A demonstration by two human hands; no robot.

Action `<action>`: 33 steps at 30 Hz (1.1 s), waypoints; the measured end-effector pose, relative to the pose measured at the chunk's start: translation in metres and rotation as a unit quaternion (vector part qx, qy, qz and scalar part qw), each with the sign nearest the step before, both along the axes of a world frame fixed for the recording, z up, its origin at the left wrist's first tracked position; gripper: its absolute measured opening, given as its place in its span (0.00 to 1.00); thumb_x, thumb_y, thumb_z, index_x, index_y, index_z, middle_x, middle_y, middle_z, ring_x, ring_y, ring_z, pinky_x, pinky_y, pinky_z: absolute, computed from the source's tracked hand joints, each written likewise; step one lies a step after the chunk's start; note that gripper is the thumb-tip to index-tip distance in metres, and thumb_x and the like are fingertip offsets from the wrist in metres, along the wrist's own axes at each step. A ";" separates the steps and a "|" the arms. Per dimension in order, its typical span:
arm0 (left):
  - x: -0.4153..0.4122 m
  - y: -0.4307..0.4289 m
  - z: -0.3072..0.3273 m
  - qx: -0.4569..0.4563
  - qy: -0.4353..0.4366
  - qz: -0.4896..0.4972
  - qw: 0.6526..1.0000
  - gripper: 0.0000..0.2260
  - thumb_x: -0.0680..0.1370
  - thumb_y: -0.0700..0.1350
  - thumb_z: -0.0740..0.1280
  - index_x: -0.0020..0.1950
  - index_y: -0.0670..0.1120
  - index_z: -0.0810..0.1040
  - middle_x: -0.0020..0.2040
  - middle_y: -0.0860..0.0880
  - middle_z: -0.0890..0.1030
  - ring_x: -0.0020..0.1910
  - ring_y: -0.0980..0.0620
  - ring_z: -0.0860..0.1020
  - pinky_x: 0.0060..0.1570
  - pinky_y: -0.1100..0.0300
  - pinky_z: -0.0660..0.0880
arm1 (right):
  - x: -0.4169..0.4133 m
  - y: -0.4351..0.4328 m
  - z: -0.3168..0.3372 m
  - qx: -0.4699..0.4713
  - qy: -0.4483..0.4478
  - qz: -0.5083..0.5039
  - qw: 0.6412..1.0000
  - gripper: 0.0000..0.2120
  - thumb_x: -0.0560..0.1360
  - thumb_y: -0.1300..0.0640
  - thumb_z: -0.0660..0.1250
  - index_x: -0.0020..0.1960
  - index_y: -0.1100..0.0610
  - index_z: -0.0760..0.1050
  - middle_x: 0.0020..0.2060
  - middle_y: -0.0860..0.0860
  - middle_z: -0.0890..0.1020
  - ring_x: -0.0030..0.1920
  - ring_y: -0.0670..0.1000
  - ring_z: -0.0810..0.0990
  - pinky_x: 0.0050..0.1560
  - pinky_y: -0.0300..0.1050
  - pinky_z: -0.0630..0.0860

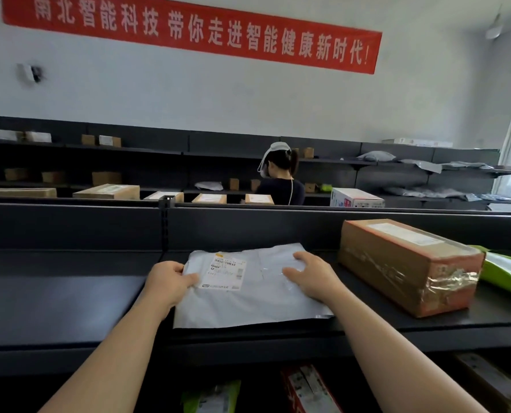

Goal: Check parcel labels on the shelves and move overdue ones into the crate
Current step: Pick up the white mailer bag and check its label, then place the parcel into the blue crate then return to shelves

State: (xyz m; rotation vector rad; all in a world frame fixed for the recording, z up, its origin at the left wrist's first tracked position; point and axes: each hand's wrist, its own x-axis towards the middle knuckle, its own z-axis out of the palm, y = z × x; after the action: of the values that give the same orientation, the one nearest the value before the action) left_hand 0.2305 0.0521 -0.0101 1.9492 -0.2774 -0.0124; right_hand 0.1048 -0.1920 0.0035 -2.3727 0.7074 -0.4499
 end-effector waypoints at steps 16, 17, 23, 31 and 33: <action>-0.049 -0.041 0.047 -0.057 -0.146 -0.020 0.987 0.24 0.77 0.45 0.67 0.72 0.42 0.67 0.66 0.44 0.75 0.63 0.46 0.74 0.60 0.54 0.70 | -0.076 -0.005 0.058 -0.089 -0.086 -0.016 0.992 0.21 0.78 0.46 0.63 0.68 0.53 0.75 0.63 0.50 0.79 0.61 0.50 0.77 0.59 0.42 0.71; -0.062 -0.051 0.054 -0.093 -0.143 -0.035 0.985 0.24 0.77 0.45 0.67 0.72 0.43 0.68 0.65 0.46 0.76 0.62 0.48 0.75 0.60 0.55 0.72 | -0.088 -0.010 0.066 -0.093 -0.110 -0.022 0.989 0.19 0.78 0.46 0.64 0.65 0.53 0.77 0.60 0.49 0.81 0.59 0.50 0.79 0.59 0.43 0.72; -0.136 -0.138 0.067 -0.204 -0.051 -0.178 0.961 0.24 0.78 0.47 0.66 0.72 0.45 0.67 0.61 0.50 0.77 0.57 0.53 0.75 0.54 0.60 0.69 | -0.156 -0.080 0.096 -0.109 -0.168 -0.122 0.972 0.15 0.76 0.48 0.66 0.59 0.52 0.82 0.54 0.49 0.84 0.56 0.50 0.80 0.57 0.46 0.74; -0.174 -0.288 0.034 -0.188 0.150 -0.287 0.927 0.48 0.59 0.68 0.69 0.74 0.47 0.64 0.69 0.48 0.74 0.65 0.47 0.73 0.66 0.46 0.69 | -0.193 -0.189 0.080 -0.045 -0.050 -0.157 0.985 0.31 0.76 0.43 0.65 0.73 0.58 0.67 0.71 0.55 0.71 0.70 0.55 0.71 0.68 0.47 0.67; -0.179 -0.308 0.033 -0.202 0.171 -0.263 0.928 0.42 0.66 0.65 0.69 0.75 0.46 0.62 0.67 0.47 0.75 0.63 0.46 0.74 0.65 0.46 0.69 | -0.192 -0.204 0.075 0.007 -0.067 -0.128 0.989 0.34 0.76 0.42 0.66 0.74 0.59 0.65 0.72 0.55 0.71 0.69 0.55 0.71 0.68 0.47 0.68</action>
State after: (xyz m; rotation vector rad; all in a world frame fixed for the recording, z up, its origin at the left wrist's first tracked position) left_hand 0.0517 -0.2556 0.0227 1.3854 -0.5168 -0.5962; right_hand -0.0876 -0.3960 0.0786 -2.2223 0.9541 -0.7030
